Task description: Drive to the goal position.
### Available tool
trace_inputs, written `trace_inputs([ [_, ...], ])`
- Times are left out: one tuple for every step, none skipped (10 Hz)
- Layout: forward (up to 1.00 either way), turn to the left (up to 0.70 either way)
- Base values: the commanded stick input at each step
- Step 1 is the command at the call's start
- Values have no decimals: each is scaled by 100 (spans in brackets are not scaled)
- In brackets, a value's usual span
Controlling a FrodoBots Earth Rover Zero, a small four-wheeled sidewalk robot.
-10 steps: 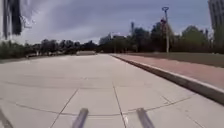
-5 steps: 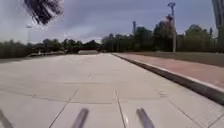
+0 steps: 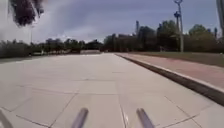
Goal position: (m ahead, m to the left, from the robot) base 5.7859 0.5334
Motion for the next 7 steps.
trace_inputs([
  [100, 0],
  [100, 0],
  [100, 0],
  [100, 0],
  [100, 0],
  [100, 0],
  [100, 0],
])
